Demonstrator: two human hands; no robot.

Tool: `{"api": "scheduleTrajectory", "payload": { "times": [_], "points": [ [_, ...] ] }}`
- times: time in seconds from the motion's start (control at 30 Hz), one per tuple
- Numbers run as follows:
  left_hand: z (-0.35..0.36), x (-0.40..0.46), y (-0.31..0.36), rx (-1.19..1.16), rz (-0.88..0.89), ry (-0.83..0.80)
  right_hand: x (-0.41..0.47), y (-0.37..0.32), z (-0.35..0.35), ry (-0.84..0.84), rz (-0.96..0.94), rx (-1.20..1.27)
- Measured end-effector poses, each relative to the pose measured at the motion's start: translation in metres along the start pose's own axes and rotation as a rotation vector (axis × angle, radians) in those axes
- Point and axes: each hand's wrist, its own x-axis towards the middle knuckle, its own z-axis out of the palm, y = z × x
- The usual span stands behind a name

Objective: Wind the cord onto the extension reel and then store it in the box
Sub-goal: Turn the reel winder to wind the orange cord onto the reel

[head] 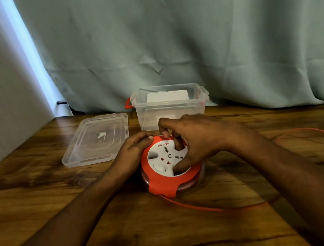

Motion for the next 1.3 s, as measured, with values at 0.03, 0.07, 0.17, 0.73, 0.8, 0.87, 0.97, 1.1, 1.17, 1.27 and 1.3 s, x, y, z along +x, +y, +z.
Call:
{"api": "scheduleTrajectory", "payload": {
  "times": [0.03,0.07,0.17,0.73,0.8,0.87,0.97,1.1,1.17,1.27,1.3],
  "points": [
    [0.000,0.000,0.000,0.005,0.003,0.005,0.000,-0.001,0.001,0.015,0.001,-0.023],
    [0.000,0.001,-0.001,0.007,0.006,0.009,0.000,-0.002,0.002,0.025,0.004,-0.044],
    [-0.001,0.001,-0.001,0.022,0.010,0.019,0.002,-0.004,0.008,0.056,-0.005,-0.094],
    [-0.001,0.001,-0.002,-0.004,0.021,0.037,0.005,-0.003,-0.001,0.060,0.011,0.085],
    [-0.001,0.001,-0.003,-0.008,0.028,0.041,0.001,0.004,-0.010,-0.001,0.015,0.176],
    [-0.001,0.002,-0.003,-0.004,0.031,0.038,-0.003,0.010,-0.013,-0.059,0.027,0.214],
    [0.000,0.002,-0.003,-0.027,0.024,0.034,-0.003,0.013,-0.010,-0.102,0.035,0.202],
    [0.001,0.000,-0.003,-0.048,0.016,0.034,-0.001,0.013,-0.005,-0.093,0.027,0.138],
    [0.001,0.000,-0.002,-0.048,0.023,0.040,-0.001,0.015,-0.003,-0.081,0.027,0.167],
    [0.001,-0.001,-0.001,-0.043,0.026,0.052,0.000,0.014,-0.004,-0.069,0.034,0.176],
    [0.001,-0.001,-0.001,-0.042,0.025,0.050,0.000,0.014,-0.004,-0.064,0.038,0.174]
  ]
}}
